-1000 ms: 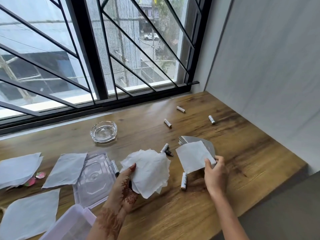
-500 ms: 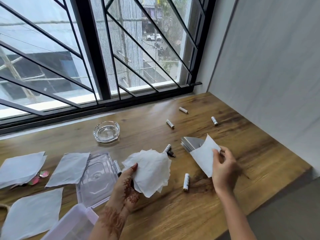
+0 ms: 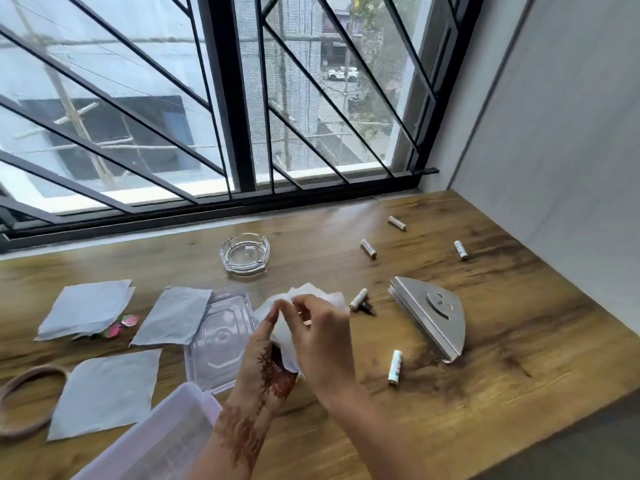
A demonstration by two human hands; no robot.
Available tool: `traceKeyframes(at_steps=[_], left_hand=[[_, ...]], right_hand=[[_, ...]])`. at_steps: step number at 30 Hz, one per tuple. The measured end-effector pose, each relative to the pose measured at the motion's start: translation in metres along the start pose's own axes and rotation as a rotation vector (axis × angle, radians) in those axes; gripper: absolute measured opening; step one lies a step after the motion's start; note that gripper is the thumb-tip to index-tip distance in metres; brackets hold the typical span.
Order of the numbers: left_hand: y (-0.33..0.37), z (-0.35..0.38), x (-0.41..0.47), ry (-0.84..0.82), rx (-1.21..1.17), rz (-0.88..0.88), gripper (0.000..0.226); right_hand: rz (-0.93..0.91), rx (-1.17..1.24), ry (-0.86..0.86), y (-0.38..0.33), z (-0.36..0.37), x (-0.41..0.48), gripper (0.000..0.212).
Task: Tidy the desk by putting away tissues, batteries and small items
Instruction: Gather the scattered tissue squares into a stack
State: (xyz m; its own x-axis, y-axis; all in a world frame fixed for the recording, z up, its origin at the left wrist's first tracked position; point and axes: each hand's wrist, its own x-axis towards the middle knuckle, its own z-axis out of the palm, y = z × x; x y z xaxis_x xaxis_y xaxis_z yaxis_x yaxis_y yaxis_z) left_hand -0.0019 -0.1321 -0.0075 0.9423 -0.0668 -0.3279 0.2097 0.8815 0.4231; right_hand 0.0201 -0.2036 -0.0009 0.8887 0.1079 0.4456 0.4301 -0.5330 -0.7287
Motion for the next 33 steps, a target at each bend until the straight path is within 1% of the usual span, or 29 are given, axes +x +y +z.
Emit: traceKeyframes(at_steps=[2,3,4,5,6,7,8,9,10,11,13,14,16,17,18,19,20,21,22,24,26,28,31,33], left_hand=[[0.006,-0.003,-0.004,-0.025,-0.081,0.035,0.031],[0.011,-0.005,-0.009,-0.036,-0.091,0.052,0.028],[0.015,-0.012,-0.010,-0.030,-0.065,0.070,0.030],[0.019,-0.024,-0.010,0.003,0.000,0.105,0.040],[0.025,-0.033,-0.012,0.074,0.088,0.117,0.047],[0.031,-0.038,-0.015,0.142,0.155,0.117,0.049],[0.037,-0.045,-0.017,0.179,0.139,0.114,0.041],[0.043,-0.051,-0.019,0.195,0.100,0.173,0.025],[0.049,-0.056,-0.022,0.232,0.019,0.220,0.016],[0.056,-0.060,-0.026,0.269,-0.021,0.250,0.013],[0.072,-0.073,-0.031,0.344,-0.032,0.317,0.017],[0.081,-0.077,-0.036,0.361,-0.027,0.341,0.016],[0.099,-0.089,-0.045,0.385,-0.034,0.357,0.024],[0.107,-0.090,-0.051,0.374,-0.040,0.354,0.029],[0.115,-0.091,-0.058,0.354,-0.053,0.357,0.030],[0.120,-0.090,-0.063,0.329,-0.076,0.370,0.025],[0.128,-0.095,-0.067,0.324,-0.088,0.395,0.020],[0.134,-0.099,-0.071,0.339,-0.103,0.415,0.021],[0.140,-0.105,-0.074,0.356,-0.116,0.430,0.028],[0.151,-0.117,-0.078,0.385,-0.156,0.449,0.045],[0.158,-0.122,-0.085,0.393,-0.147,0.455,0.058],[0.161,-0.120,-0.092,0.407,-0.111,0.465,0.064],[0.162,-0.120,-0.101,0.410,-0.089,0.476,0.065],[0.162,-0.127,-0.105,0.428,-0.161,0.456,0.059]], right_hand=[[0.002,0.109,-0.089,-0.012,0.009,-0.002,0.045],[0.005,0.137,-0.117,-0.017,0.012,-0.003,0.047],[0.013,0.164,-0.137,-0.020,0.016,-0.003,0.049],[0.021,0.200,-0.160,-0.023,0.021,-0.003,0.054],[0.032,0.241,-0.182,-0.026,0.025,-0.003,0.063],[0.044,0.288,-0.202,-0.029,0.030,-0.003,0.072],[0.049,0.330,-0.221,-0.033,0.035,-0.002,0.077],[0.045,0.354,-0.232,-0.035,0.039,-0.002,0.078],[0.029,0.358,-0.235,-0.040,0.042,-0.001,0.075],[0.006,0.346,-0.233,-0.043,0.046,0.000,0.071],[-0.037,0.298,-0.249,-0.048,0.055,0.005,0.056],[-0.051,0.264,-0.268,-0.048,0.061,0.007,0.045],[-0.082,0.185,-0.312,-0.042,0.079,0.013,0.022],[-0.107,0.142,-0.333,-0.038,0.090,0.016,0.017],[-0.139,0.095,-0.363,-0.034,0.100,0.018,0.017],[-0.166,0.049,-0.413,-0.029,0.109,0.019,0.020],[-0.185,0.012,-0.485,-0.028,0.117,0.020,0.024],[-0.209,-0.022,-0.563,-0.027,0.125,0.021,0.028],[-0.239,-0.063,-0.633,-0.026,0.131,0.022,0.031],[-0.293,-0.163,-0.705,-0.026,0.143,0.023,0.033],[-0.305,-0.248,-0.729,-0.029,0.150,0.023,0.027],[-0.317,-0.306,-0.743,-0.033,0.154,0.020,0.019],[-0.343,-0.369,-0.737,-0.034,0.157,0.016,0.019],[-0.319,-0.328,-0.690,-0.034,0.159,0.014,0.016]])
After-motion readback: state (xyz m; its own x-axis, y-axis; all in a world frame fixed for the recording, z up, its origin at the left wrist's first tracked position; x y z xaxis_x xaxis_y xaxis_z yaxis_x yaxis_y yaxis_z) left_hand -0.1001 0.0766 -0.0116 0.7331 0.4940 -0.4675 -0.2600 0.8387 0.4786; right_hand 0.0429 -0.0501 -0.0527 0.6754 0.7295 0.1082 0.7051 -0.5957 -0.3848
